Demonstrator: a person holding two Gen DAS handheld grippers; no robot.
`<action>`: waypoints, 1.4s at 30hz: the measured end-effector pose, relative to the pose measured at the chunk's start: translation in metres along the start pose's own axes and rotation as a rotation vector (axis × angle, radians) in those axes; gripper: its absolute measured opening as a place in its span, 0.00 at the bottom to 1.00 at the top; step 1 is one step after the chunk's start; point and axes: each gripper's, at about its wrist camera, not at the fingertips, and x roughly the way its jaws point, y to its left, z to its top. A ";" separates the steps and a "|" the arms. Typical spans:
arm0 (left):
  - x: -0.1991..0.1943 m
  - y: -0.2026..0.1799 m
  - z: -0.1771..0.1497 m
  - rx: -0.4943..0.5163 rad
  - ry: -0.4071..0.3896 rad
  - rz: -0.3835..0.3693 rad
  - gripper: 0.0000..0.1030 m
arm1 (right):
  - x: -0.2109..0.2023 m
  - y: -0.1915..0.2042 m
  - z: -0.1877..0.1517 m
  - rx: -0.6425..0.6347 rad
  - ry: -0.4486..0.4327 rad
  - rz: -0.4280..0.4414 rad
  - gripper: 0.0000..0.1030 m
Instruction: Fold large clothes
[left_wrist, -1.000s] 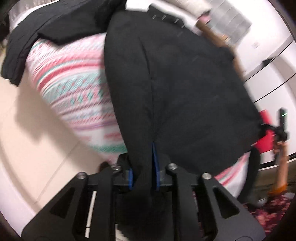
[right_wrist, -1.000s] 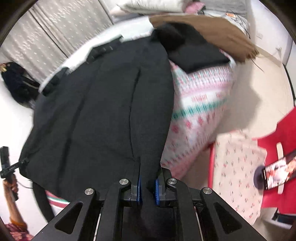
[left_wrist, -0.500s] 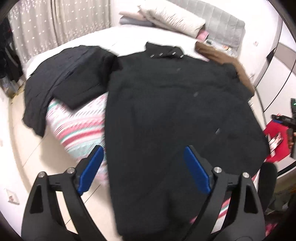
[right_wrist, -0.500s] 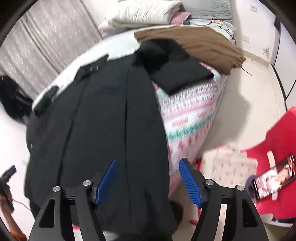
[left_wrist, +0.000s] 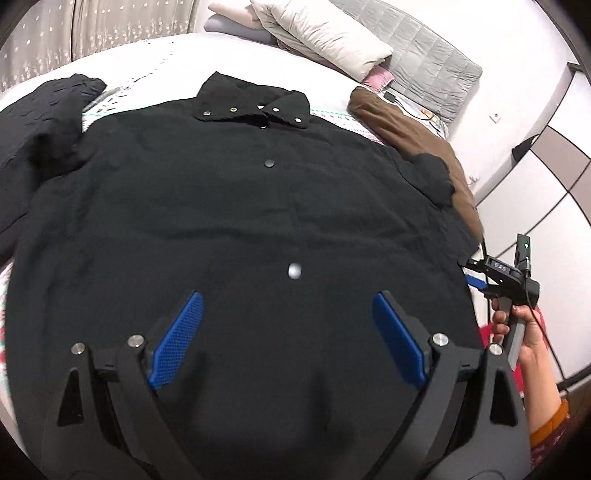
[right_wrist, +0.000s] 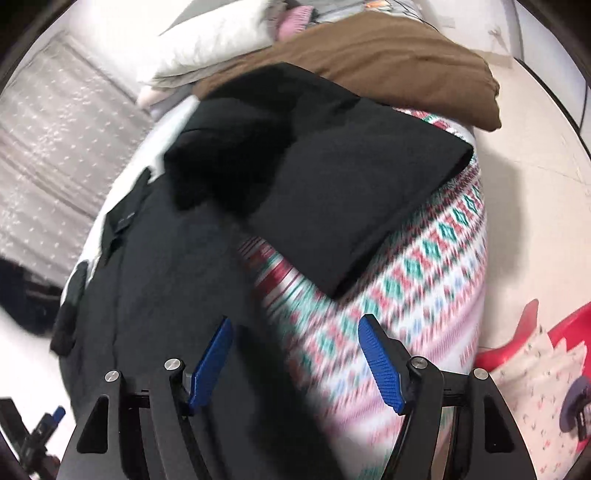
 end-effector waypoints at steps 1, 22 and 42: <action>0.011 -0.001 0.001 0.005 -0.003 0.008 0.90 | 0.009 -0.007 0.006 0.035 0.000 0.005 0.69; 0.033 -0.039 0.031 0.171 0.069 0.054 0.90 | -0.055 0.029 0.092 -0.235 -0.213 -0.409 0.09; 0.246 -0.256 0.084 0.395 0.149 -0.200 0.79 | -0.026 -0.079 0.124 -0.228 -0.049 -0.675 0.34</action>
